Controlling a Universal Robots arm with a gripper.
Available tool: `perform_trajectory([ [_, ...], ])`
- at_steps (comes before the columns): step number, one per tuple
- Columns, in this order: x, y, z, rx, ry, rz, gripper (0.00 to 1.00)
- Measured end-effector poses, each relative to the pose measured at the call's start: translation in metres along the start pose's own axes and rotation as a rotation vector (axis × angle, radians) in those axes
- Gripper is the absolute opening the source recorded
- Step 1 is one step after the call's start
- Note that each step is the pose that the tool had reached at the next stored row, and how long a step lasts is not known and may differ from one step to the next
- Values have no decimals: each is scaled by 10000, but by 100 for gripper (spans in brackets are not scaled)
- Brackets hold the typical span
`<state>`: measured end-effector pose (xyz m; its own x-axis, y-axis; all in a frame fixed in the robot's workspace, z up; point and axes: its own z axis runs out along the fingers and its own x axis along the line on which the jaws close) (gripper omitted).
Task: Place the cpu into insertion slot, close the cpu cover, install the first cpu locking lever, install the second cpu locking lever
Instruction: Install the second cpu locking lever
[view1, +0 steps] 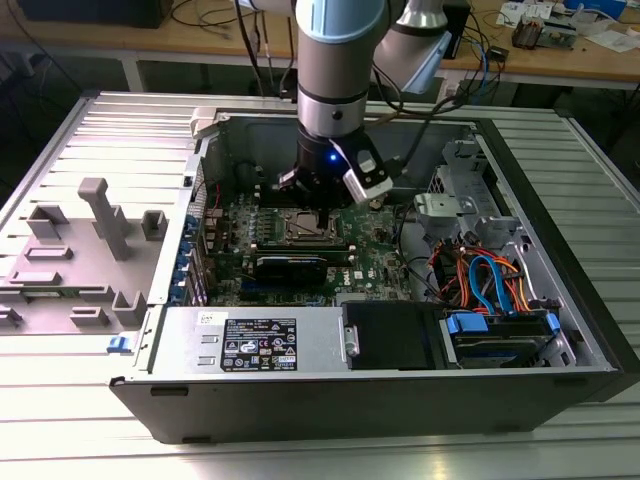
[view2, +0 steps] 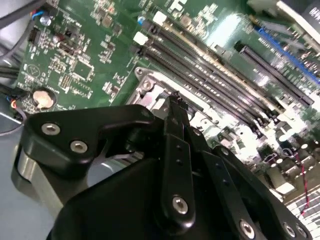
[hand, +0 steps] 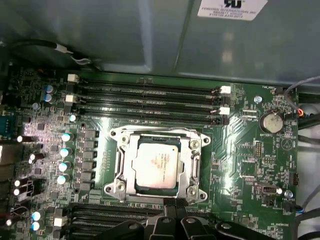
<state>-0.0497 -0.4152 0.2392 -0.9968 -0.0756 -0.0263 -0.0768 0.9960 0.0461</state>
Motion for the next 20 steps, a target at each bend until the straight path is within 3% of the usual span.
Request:
perform_trajectory([
  [5, 59, -85, -4, -174, -13, 1, 11],
  [20, 60, -94, -5, -193, -12, 3, 11],
])
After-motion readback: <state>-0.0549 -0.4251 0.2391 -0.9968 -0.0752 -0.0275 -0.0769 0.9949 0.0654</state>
